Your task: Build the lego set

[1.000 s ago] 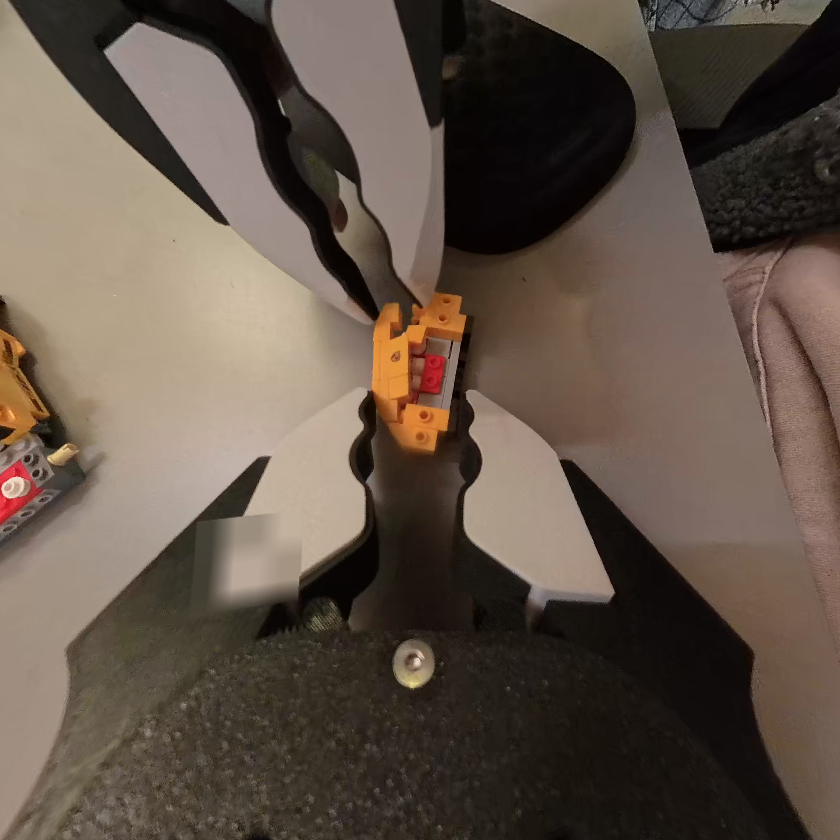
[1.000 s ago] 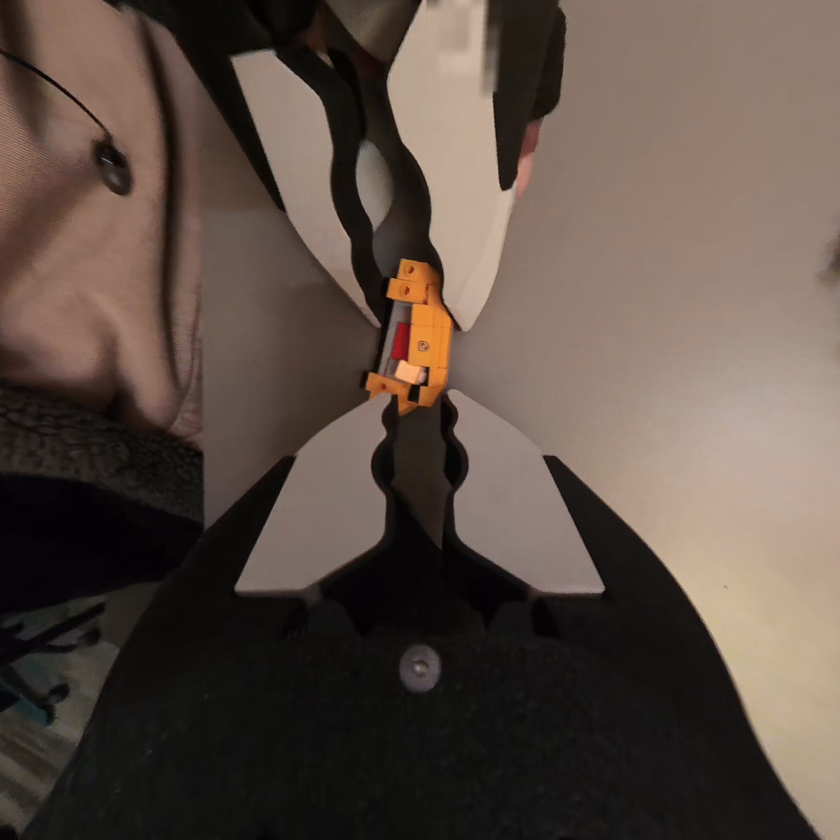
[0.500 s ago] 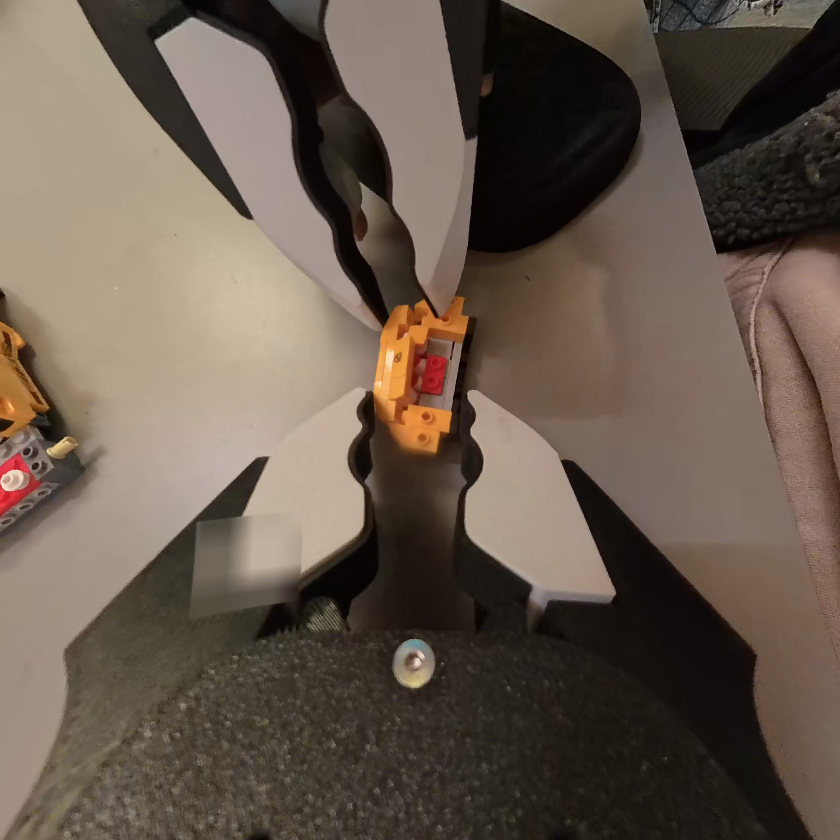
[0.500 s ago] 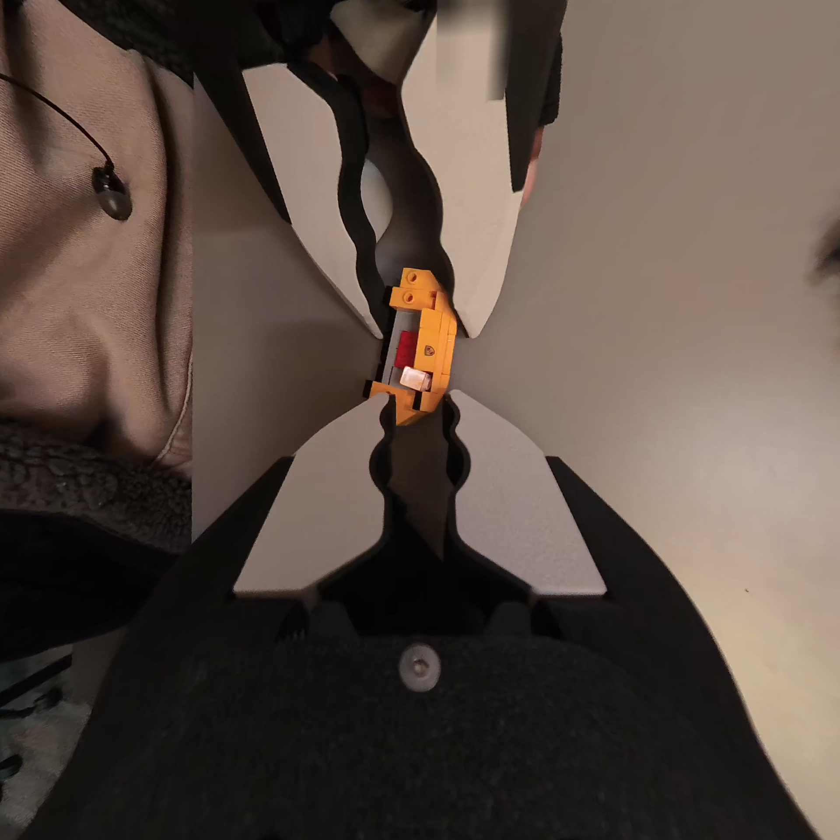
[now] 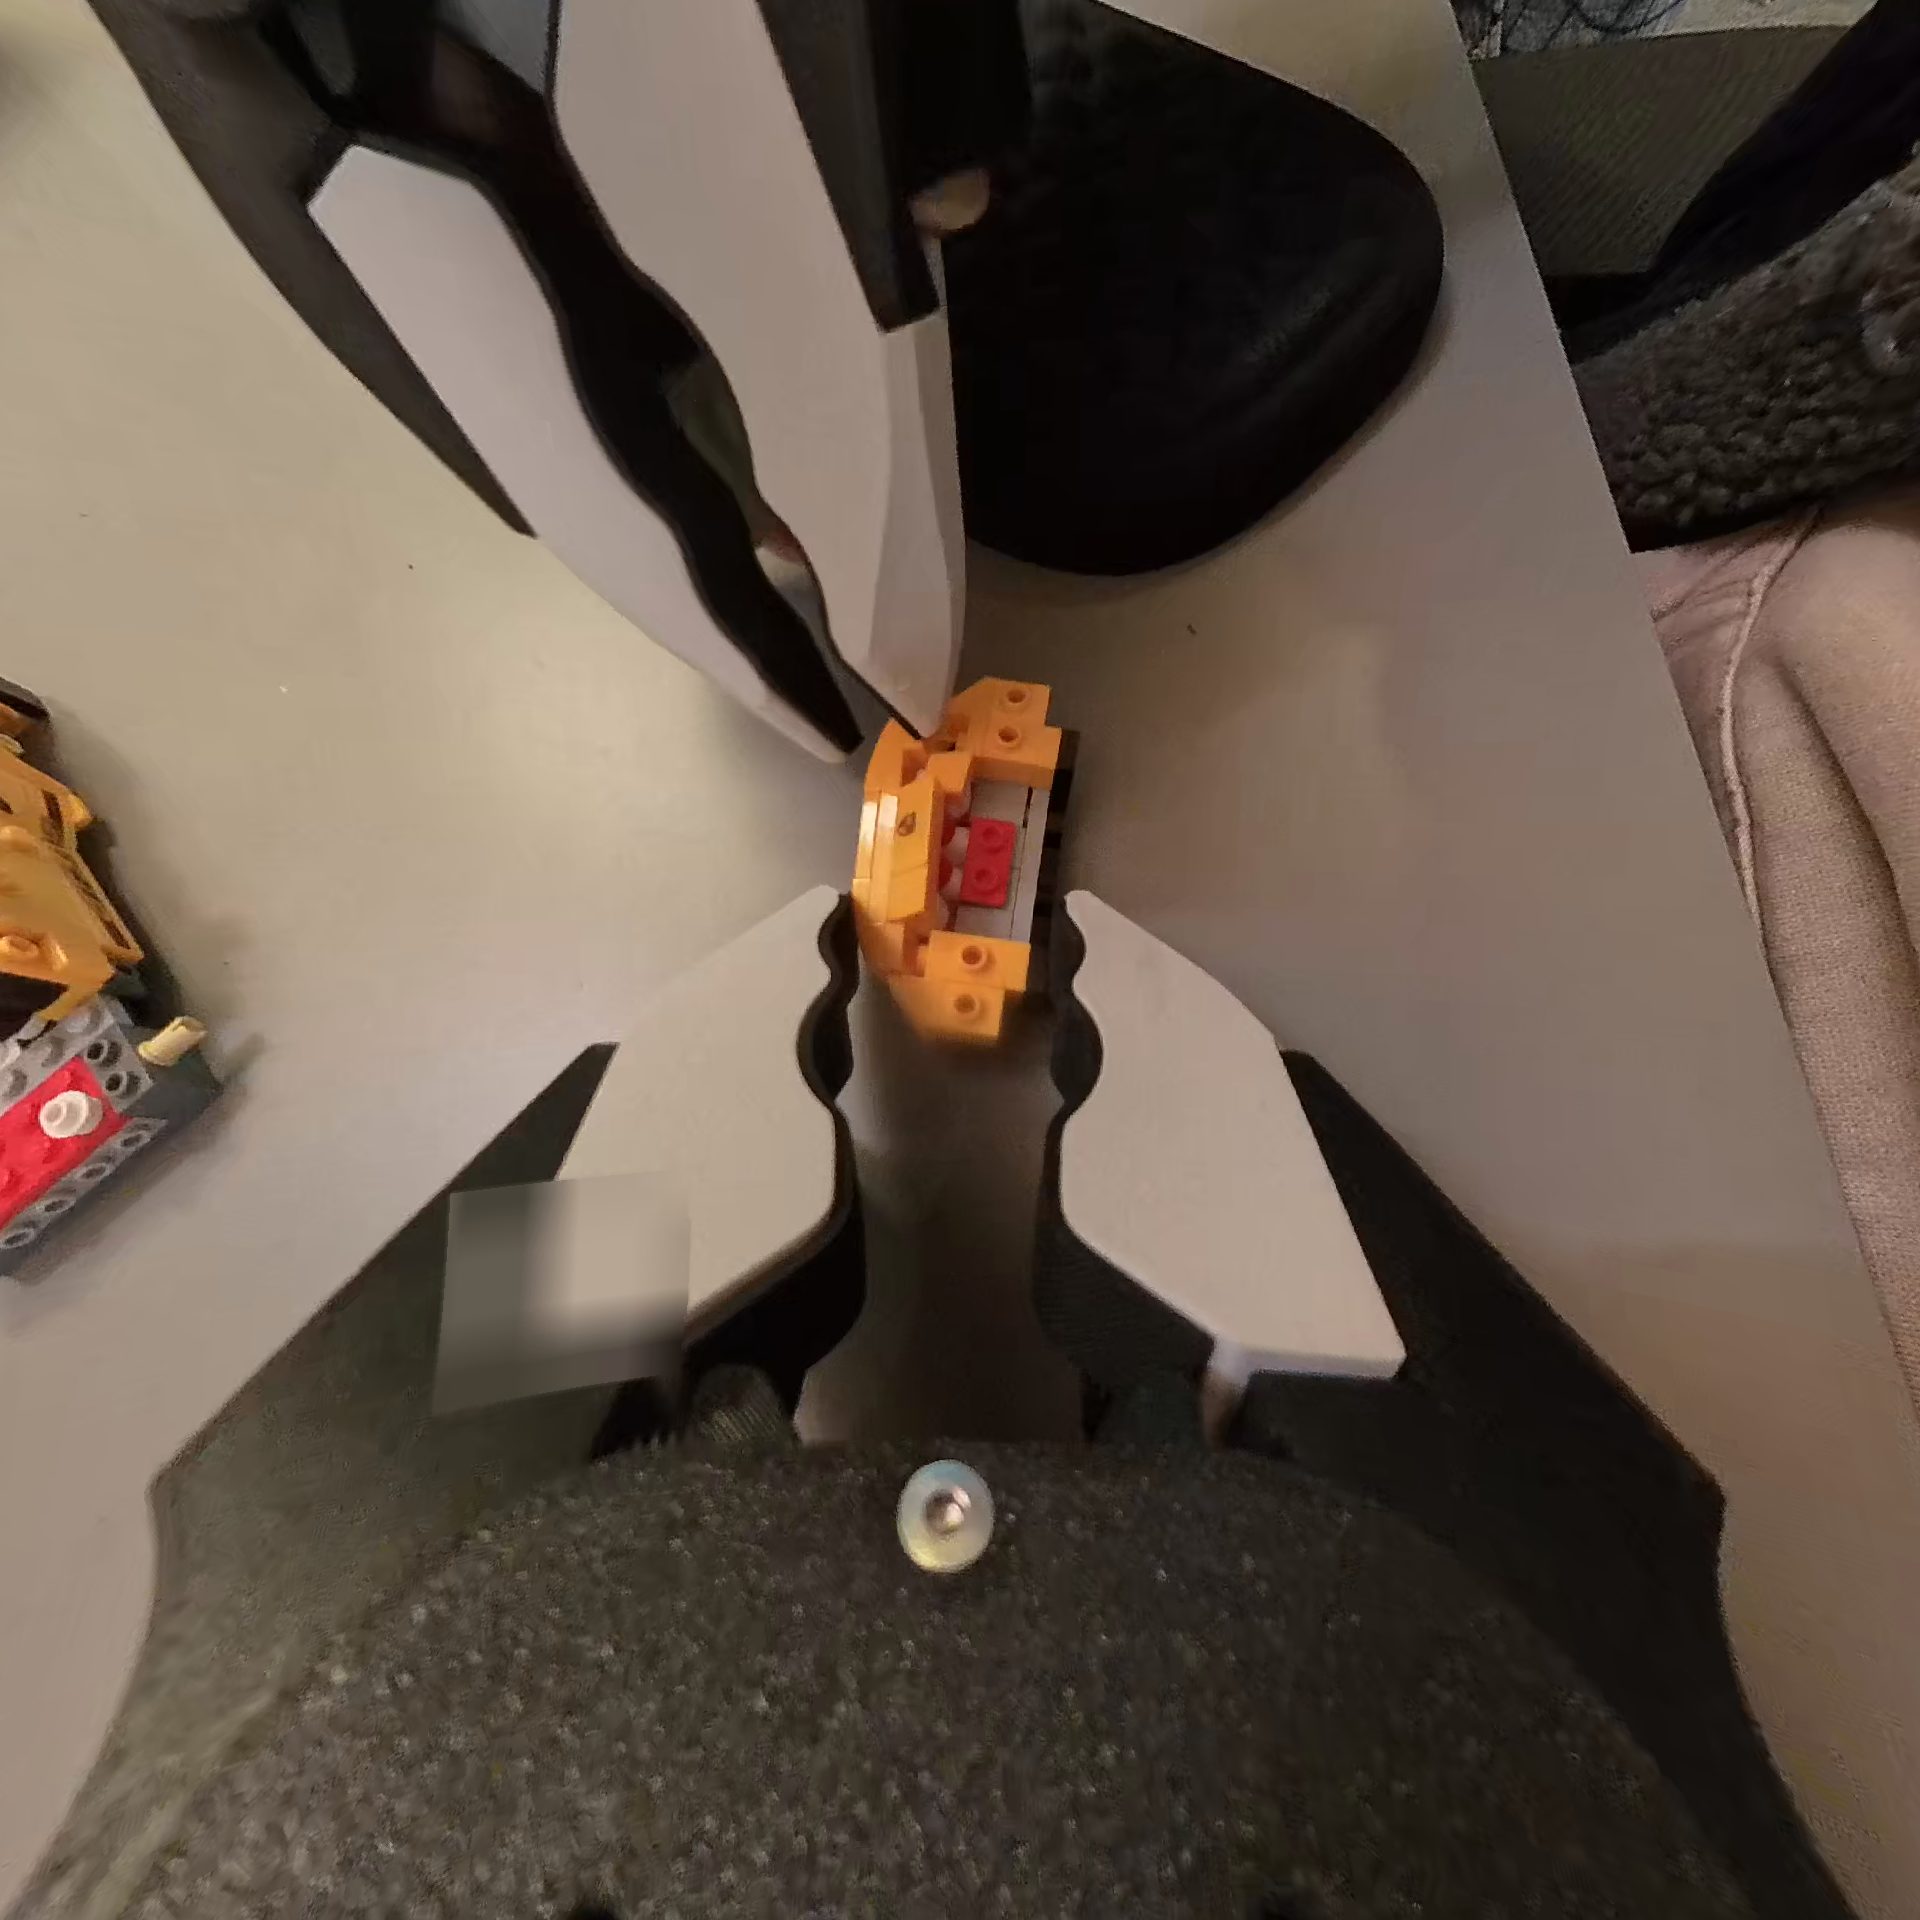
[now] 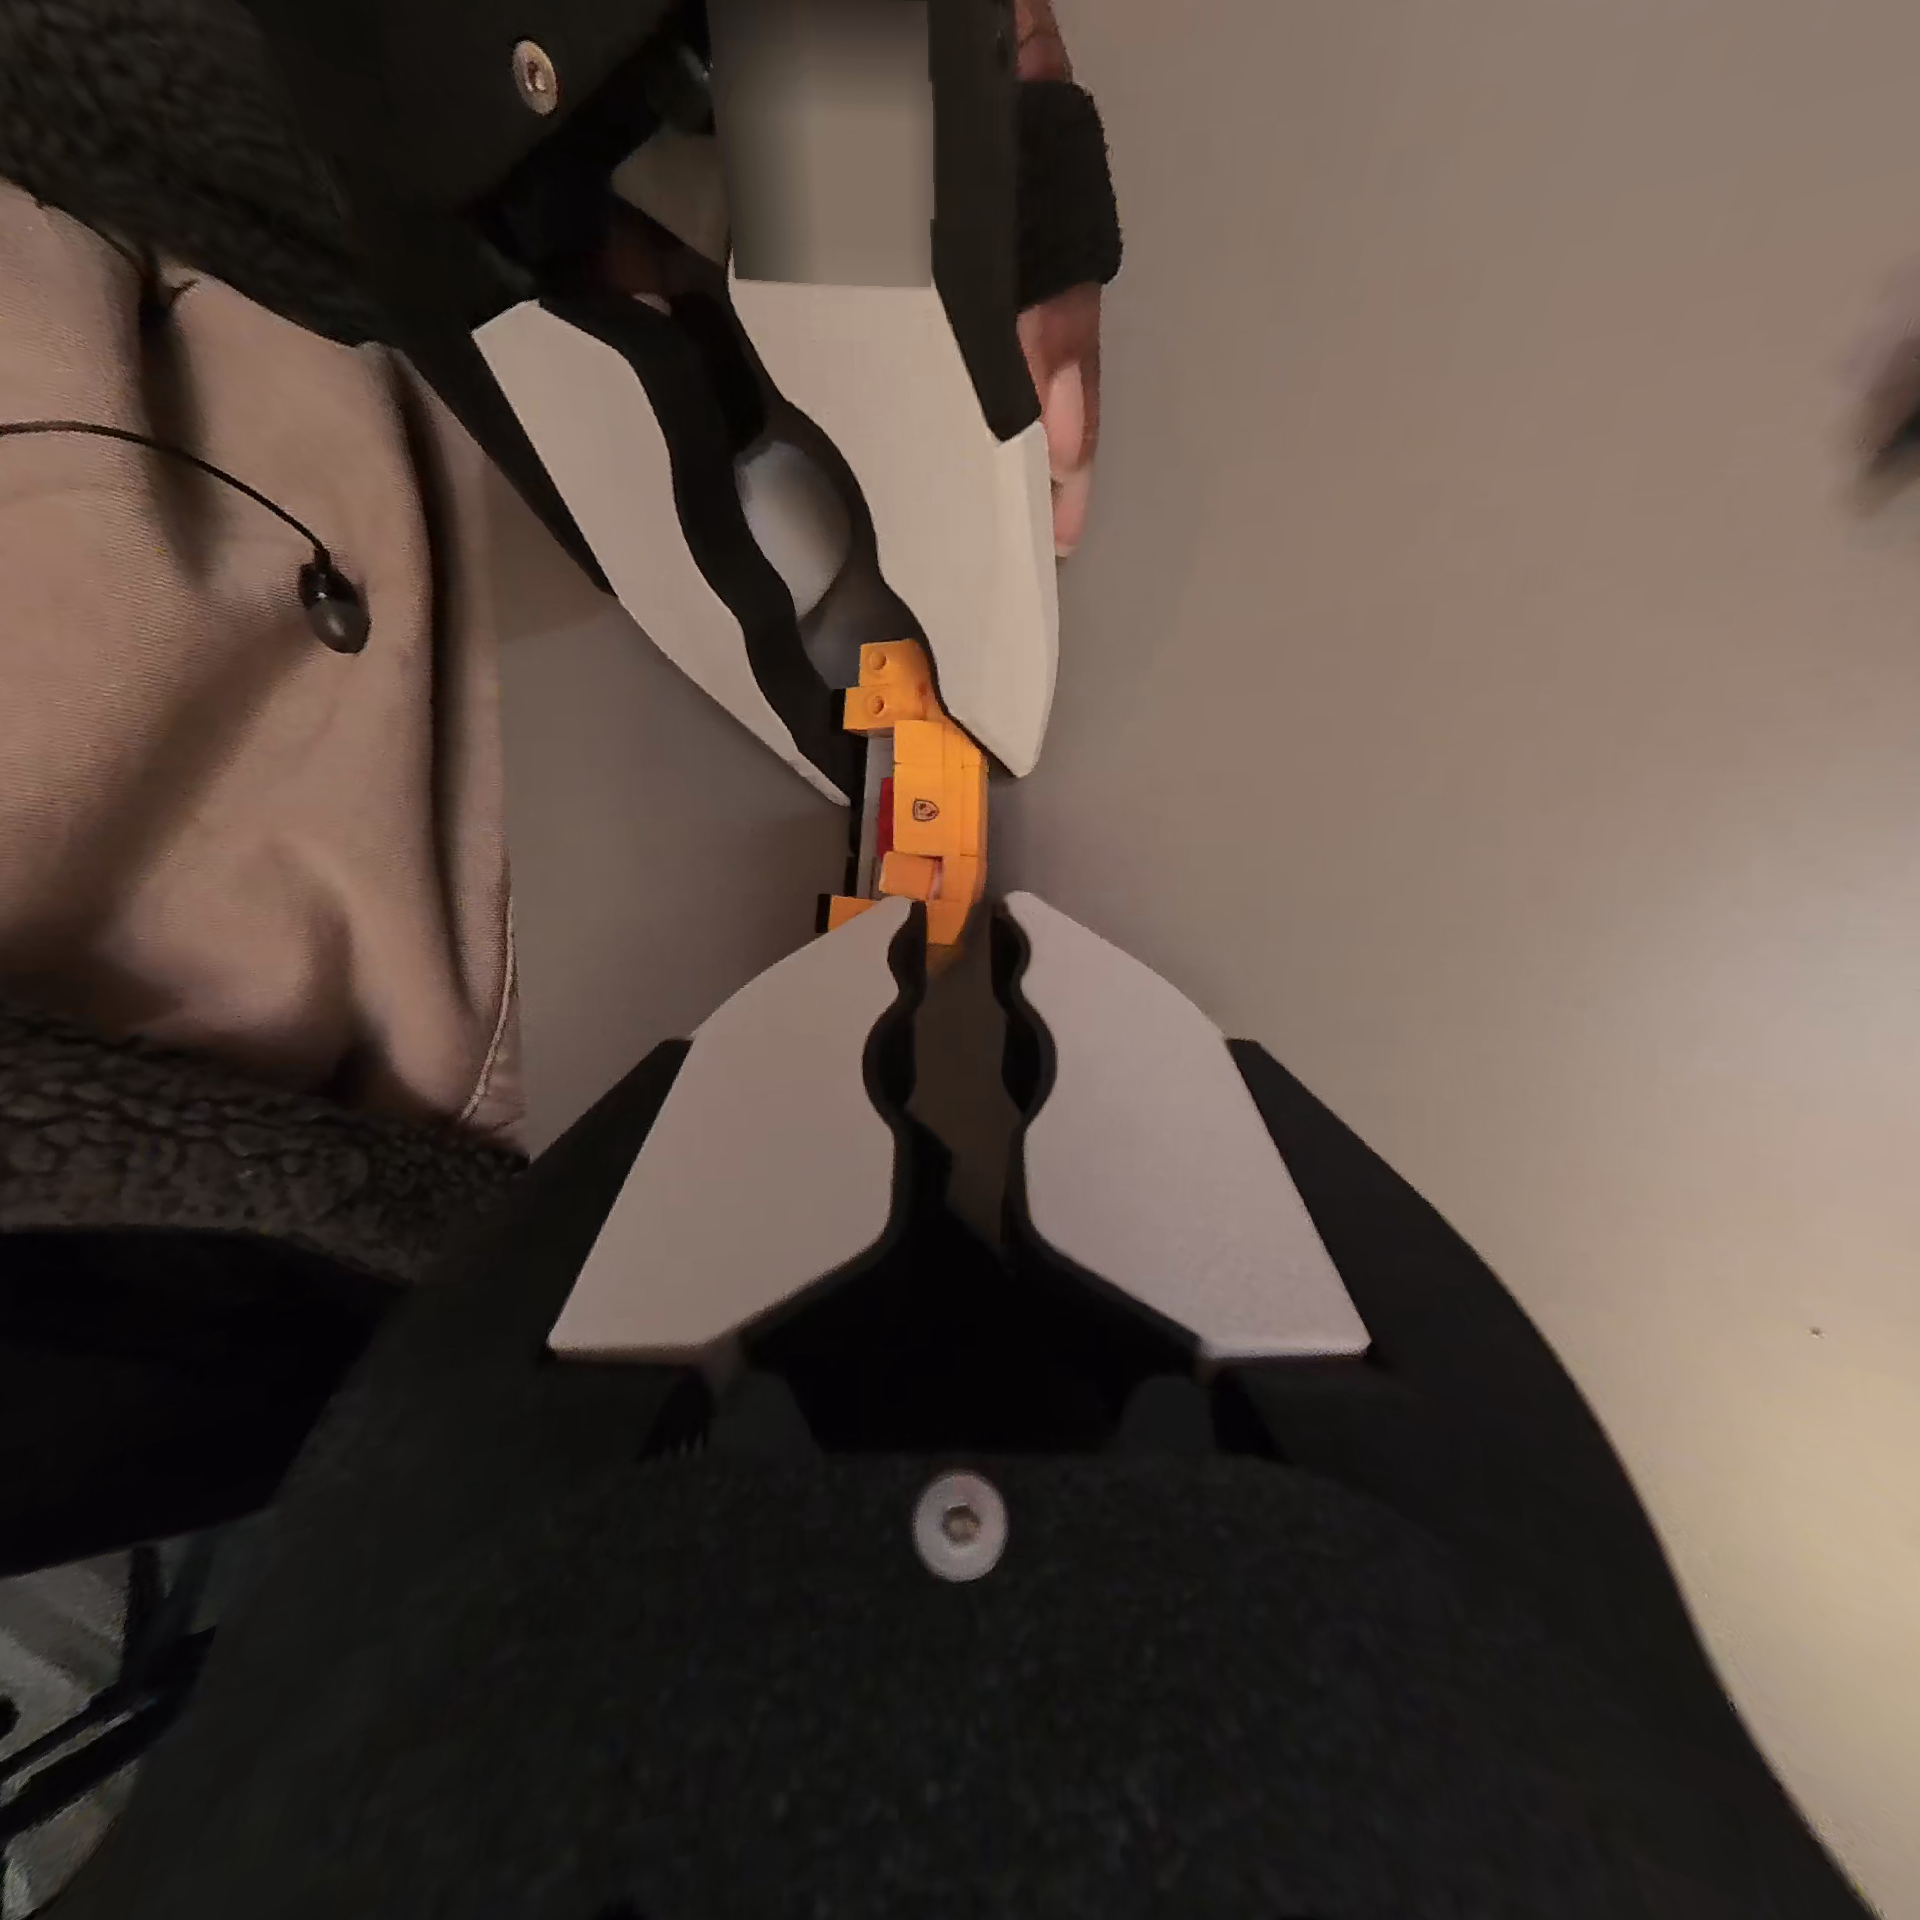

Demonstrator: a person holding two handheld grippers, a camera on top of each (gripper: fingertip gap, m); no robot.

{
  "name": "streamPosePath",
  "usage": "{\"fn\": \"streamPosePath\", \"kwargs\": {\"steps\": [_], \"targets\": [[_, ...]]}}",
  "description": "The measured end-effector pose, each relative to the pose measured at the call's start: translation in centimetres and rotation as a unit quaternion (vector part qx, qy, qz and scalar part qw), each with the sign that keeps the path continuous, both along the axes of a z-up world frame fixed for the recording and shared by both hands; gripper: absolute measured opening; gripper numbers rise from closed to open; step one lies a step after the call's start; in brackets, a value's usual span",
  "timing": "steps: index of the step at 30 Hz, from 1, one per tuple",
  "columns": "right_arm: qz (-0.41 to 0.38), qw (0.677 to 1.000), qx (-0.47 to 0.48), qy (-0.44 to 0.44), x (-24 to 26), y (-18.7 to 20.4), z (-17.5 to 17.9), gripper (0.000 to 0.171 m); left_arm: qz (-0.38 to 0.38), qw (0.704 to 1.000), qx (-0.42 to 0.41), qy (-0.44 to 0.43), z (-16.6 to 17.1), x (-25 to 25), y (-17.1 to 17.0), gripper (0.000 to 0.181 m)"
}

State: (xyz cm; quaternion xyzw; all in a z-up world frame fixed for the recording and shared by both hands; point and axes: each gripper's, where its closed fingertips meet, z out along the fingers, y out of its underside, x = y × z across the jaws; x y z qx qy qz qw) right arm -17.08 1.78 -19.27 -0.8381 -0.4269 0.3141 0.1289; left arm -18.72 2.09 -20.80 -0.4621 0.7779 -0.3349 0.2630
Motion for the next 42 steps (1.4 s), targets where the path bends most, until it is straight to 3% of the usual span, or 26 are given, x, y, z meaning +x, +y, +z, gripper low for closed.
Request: {"fn": "streamPosePath", "kwargs": {"steps": [9, 18, 30, 42], "targets": [[0.012, 1.0, 0.004, -0.009, -0.2, -0.5, 0.1, 0.012, 0.004, 1.0, -0.005, 0.006, 0.0, -0.2, -0.1, 0.035], [-0.008, 0.999, 0.028, -0.016, -0.8, -0.5, 0.0, 0.028, 0.004, 1.0, -0.003, 0.004, 0.1, -0.4, -0.3, 0.035], [-0.033, 0.983, 0.11, -0.14, -0.8, -0.2, -0.7, 0.018, 0.006, 1.0, -0.004, 0.003, 0.5, -0.4, -0.6, 0.035], [-0.022, 0.982, 0.104, -0.154, -1.0, -0.5, -0.9, 0.018, 0.004, 1.0, -0.007, 0.006, 0.4, -0.5, -0.9, 0.038]]}}
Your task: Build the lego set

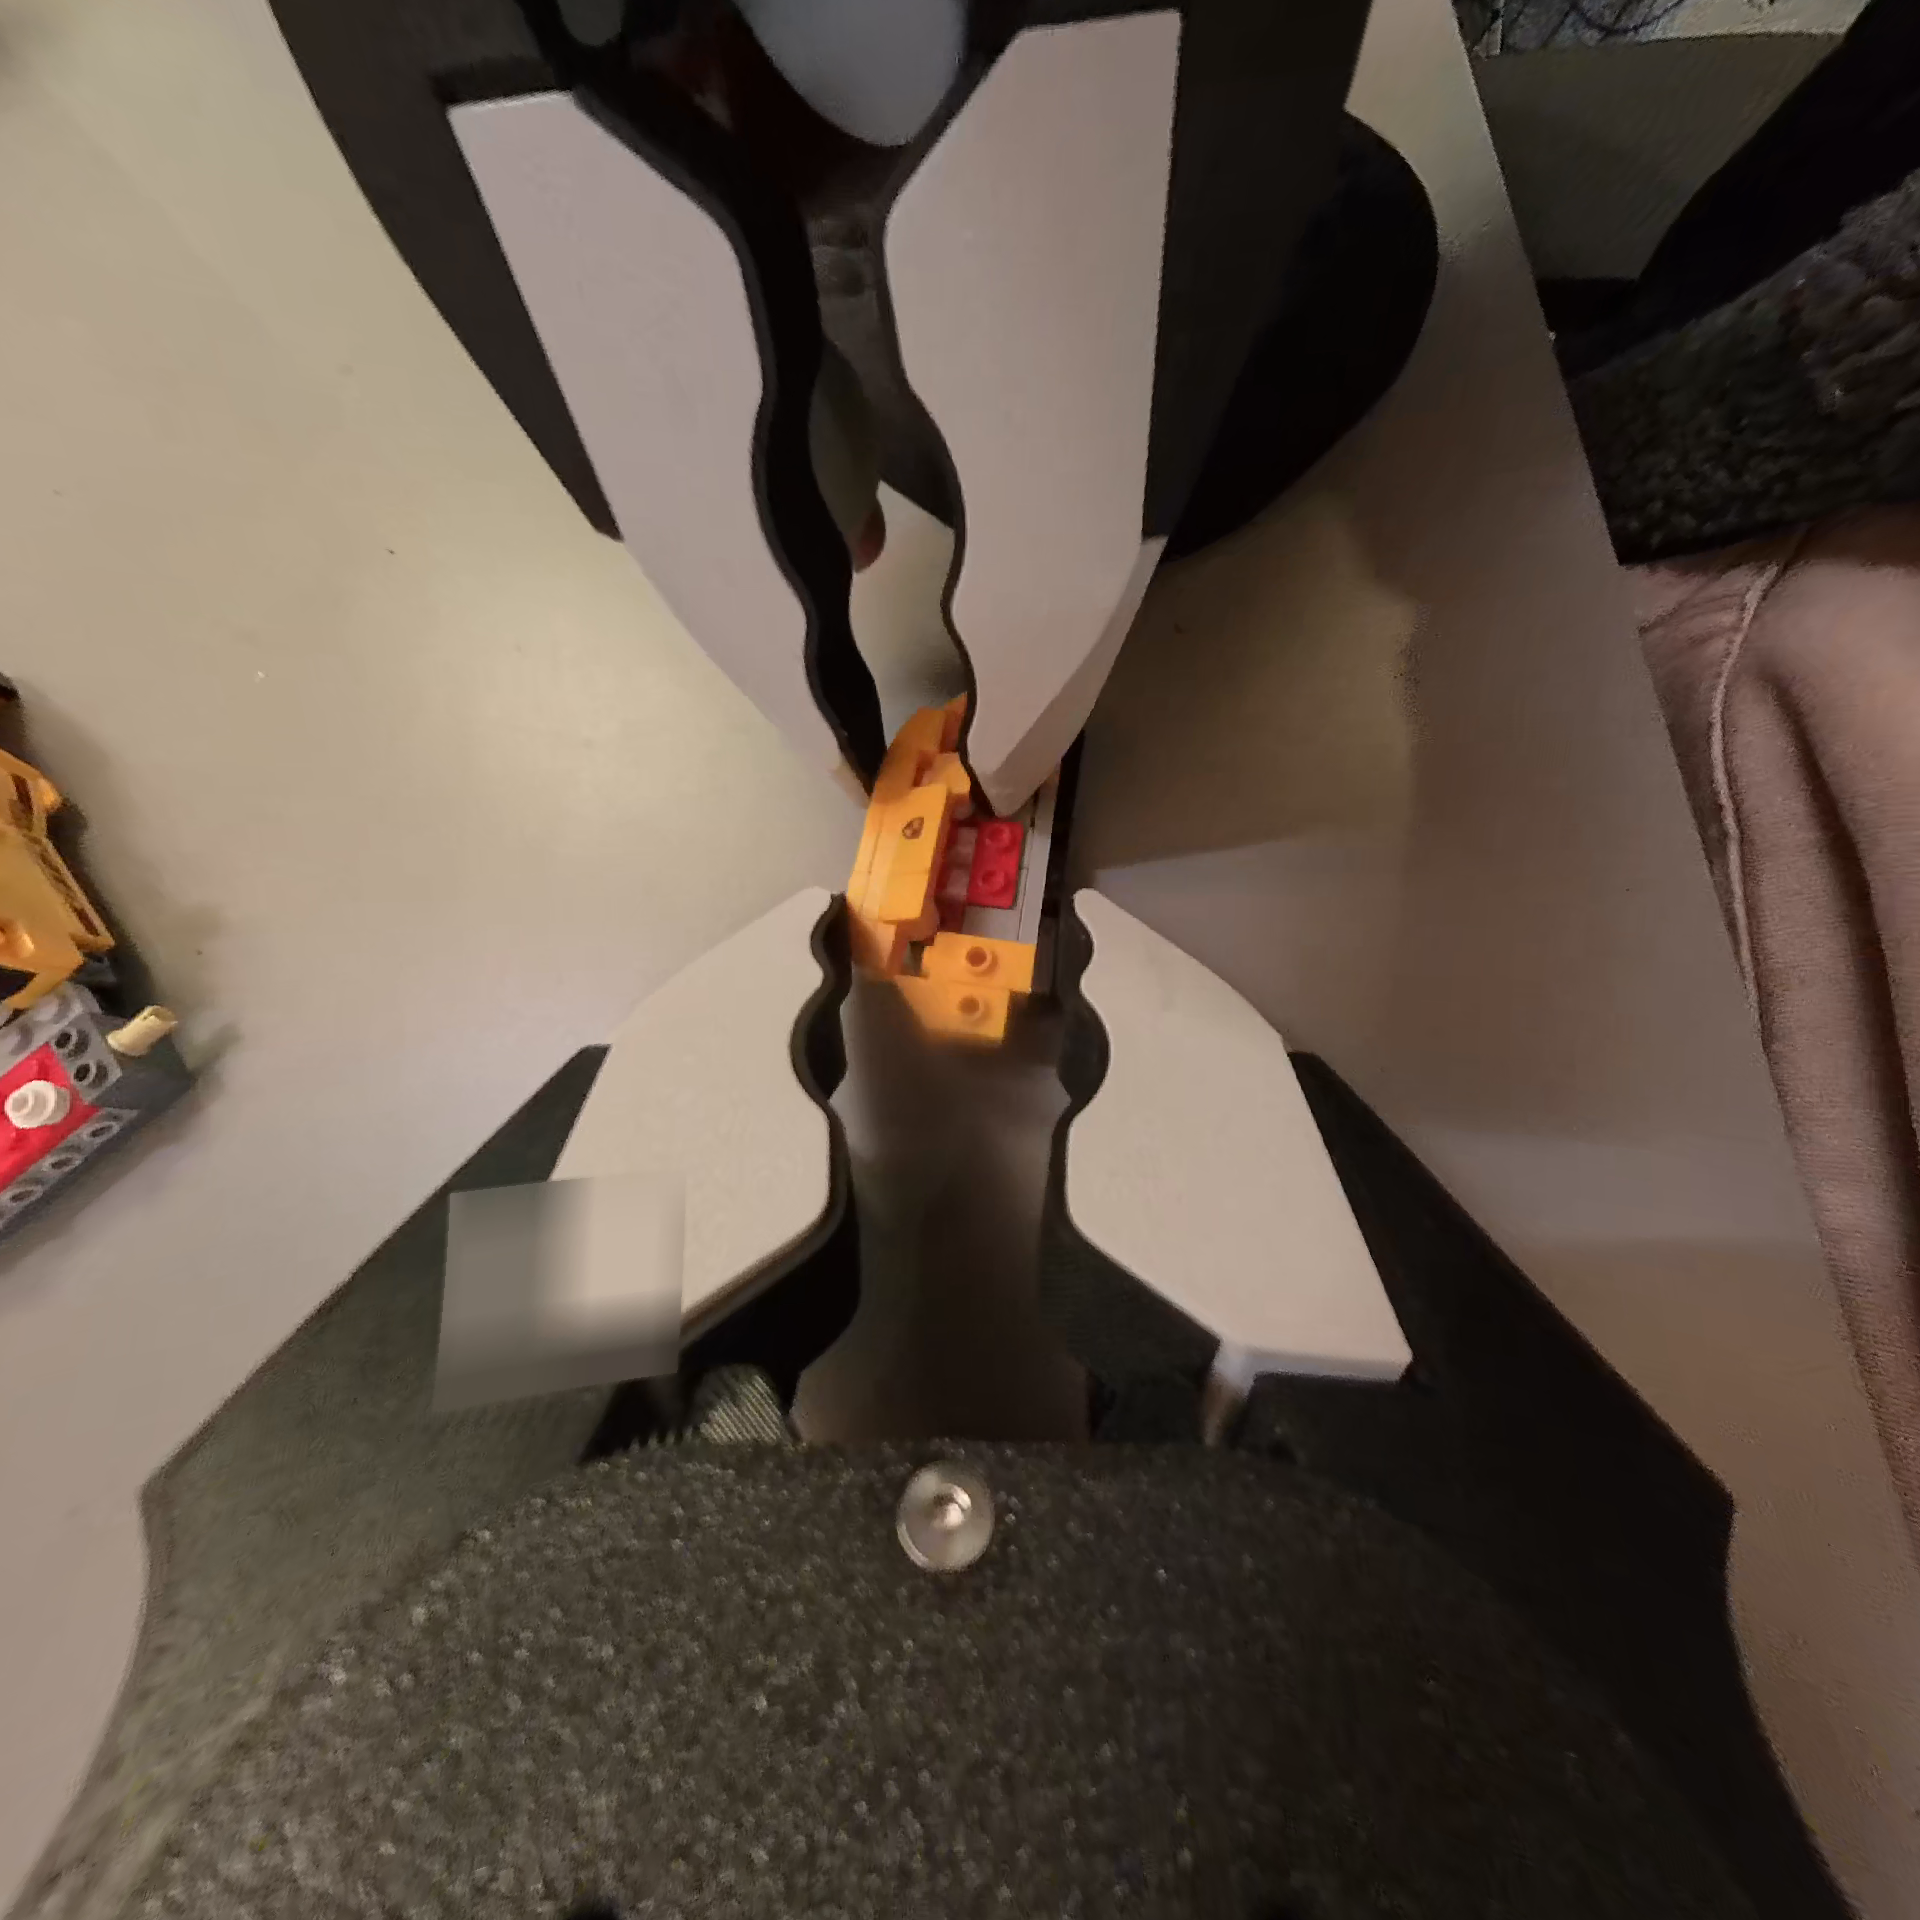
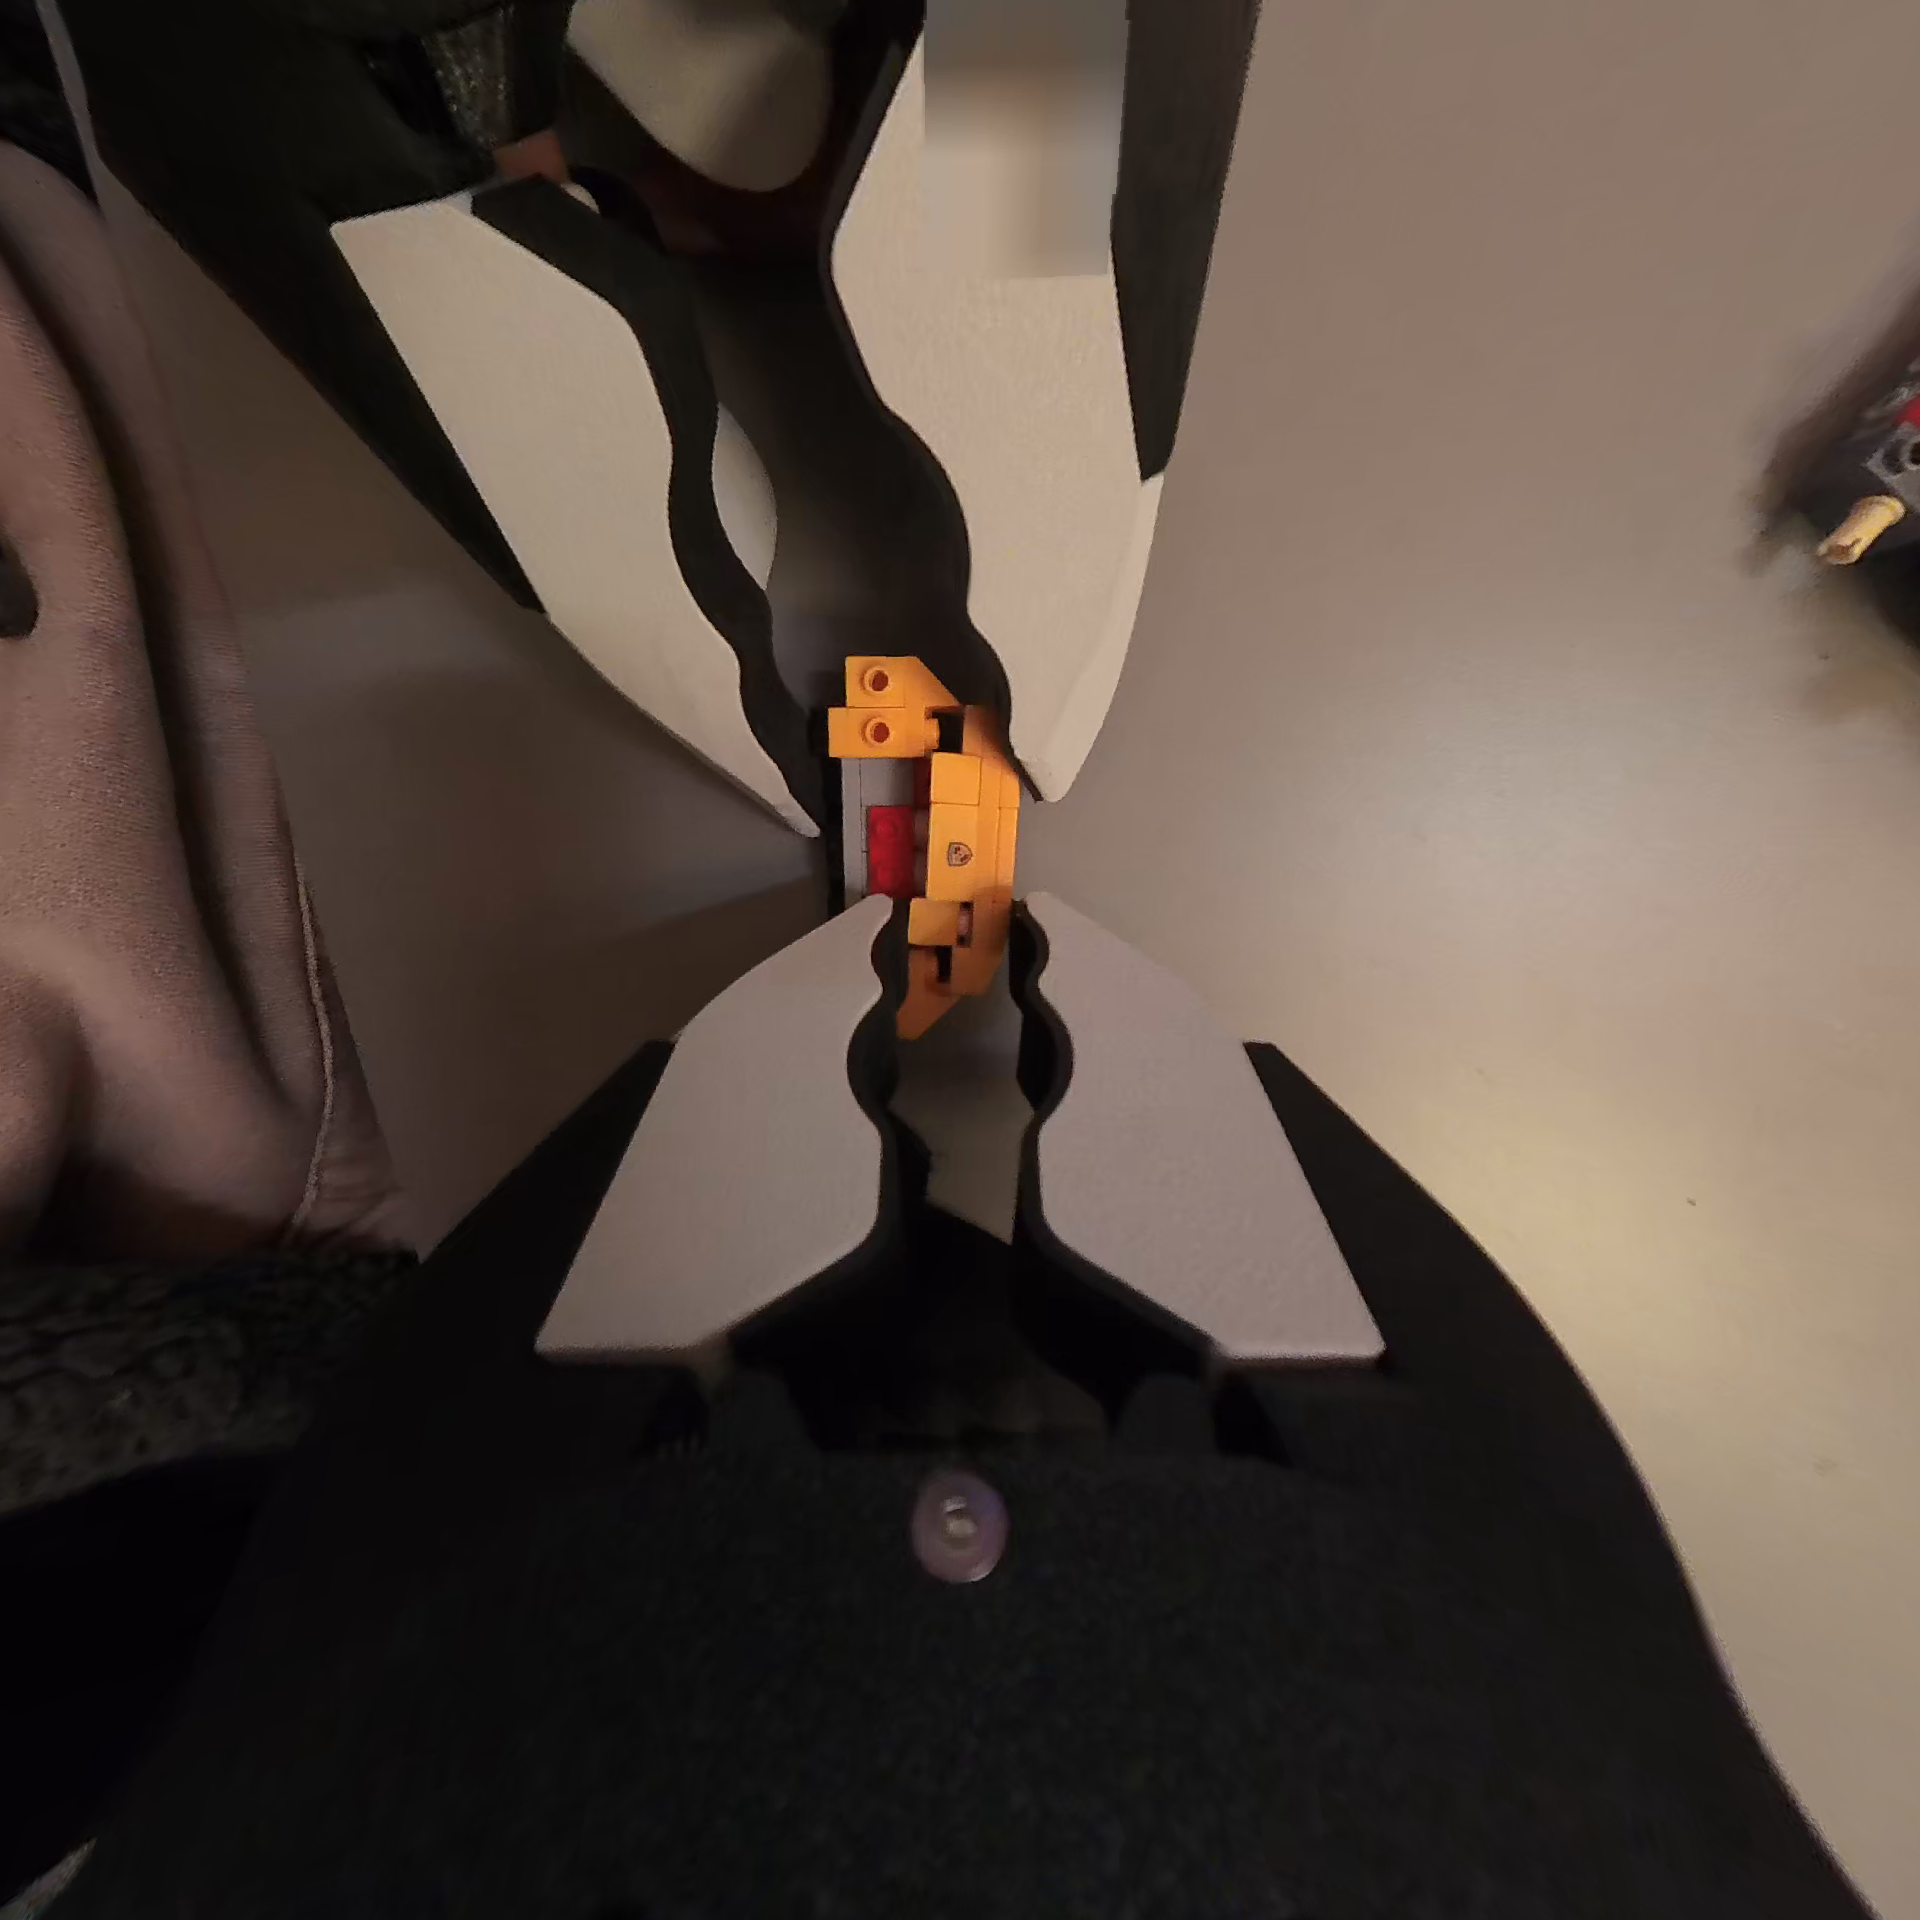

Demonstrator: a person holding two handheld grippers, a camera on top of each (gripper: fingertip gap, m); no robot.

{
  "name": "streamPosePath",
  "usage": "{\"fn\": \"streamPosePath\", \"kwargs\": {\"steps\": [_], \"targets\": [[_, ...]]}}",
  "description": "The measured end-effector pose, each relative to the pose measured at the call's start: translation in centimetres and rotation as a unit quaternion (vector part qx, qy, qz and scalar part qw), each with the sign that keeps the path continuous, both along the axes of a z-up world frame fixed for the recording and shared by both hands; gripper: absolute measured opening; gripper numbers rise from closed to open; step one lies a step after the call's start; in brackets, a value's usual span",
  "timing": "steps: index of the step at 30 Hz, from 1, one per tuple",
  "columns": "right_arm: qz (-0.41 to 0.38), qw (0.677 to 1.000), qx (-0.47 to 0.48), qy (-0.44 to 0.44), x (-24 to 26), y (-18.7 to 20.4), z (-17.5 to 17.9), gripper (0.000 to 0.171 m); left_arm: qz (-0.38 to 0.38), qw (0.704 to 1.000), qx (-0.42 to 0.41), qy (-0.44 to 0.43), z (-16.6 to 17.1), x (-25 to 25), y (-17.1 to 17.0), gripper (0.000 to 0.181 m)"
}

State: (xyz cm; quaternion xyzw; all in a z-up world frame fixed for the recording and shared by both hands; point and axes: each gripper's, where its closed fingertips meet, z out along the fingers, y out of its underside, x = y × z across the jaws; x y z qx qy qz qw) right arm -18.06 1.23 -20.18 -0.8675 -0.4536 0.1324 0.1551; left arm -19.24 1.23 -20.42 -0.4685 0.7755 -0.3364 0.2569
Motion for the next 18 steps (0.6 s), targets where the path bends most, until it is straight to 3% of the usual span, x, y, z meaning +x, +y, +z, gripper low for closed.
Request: {"fn": "streamPosePath", "kwargs": {"steps": [18], "targets": [[0.04, 0.999, -0.001, 0.002, -0.34, -0.4, 0.04, 0.017, -0.018, 1.0, -0.004, 0.0, 0.22, -0.28, -0.69, 0.034]]}}
